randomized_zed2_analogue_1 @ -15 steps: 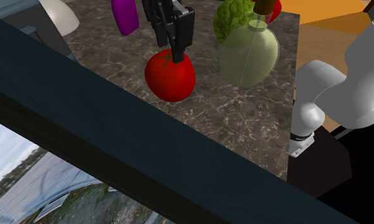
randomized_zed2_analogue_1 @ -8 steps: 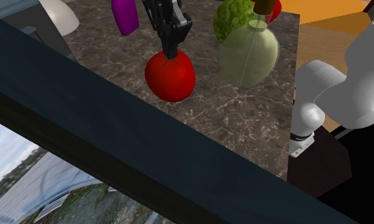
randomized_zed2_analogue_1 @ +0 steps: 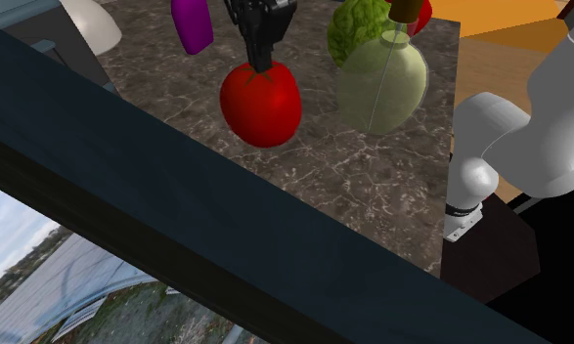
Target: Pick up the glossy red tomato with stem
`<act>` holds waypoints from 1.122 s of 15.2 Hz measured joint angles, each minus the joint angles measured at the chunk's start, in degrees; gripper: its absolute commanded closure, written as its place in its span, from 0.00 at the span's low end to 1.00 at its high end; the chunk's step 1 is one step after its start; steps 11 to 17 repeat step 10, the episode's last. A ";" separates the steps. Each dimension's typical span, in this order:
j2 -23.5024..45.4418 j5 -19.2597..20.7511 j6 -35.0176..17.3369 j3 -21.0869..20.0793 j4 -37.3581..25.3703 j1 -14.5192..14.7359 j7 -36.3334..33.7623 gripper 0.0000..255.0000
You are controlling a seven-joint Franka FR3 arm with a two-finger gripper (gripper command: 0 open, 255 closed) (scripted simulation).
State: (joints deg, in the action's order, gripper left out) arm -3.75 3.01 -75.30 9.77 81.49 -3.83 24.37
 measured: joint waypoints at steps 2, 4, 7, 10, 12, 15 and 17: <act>1.08 -0.13 1.88 0.18 -2.95 -0.14 0.40 1.00; 2.39 -0.32 3.78 0.33 -6.16 -0.26 0.71 1.00; 3.89 -0.54 6.74 0.42 -10.61 -0.35 0.96 1.00; 6.06 -0.90 9.81 0.59 -15.82 -0.54 1.29 1.00; 6.06 -0.90 9.81 0.59 -15.82 -0.54 1.29 1.00; 6.06 -0.90 9.81 0.59 -15.82 -0.54 1.29 1.00; 6.06 -0.90 9.81 0.59 -15.82 -0.54 1.29 1.00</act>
